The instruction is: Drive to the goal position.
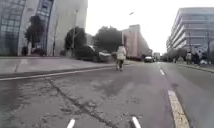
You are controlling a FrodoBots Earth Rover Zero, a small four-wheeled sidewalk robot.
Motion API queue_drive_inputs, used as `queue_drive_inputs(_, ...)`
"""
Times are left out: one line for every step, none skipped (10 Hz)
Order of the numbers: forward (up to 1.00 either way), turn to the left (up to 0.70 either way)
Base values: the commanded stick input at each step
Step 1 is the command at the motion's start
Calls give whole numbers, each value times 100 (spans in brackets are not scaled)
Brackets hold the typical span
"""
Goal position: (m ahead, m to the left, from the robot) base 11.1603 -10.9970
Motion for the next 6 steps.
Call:
queue_drive_inputs(70,0)
queue_drive_inputs(70,0)
queue_drive_inputs(70,-8)
queue_drive_inputs(70,-14)
queue_drive_inputs(70,-14)
queue_drive_inputs(70,-14)
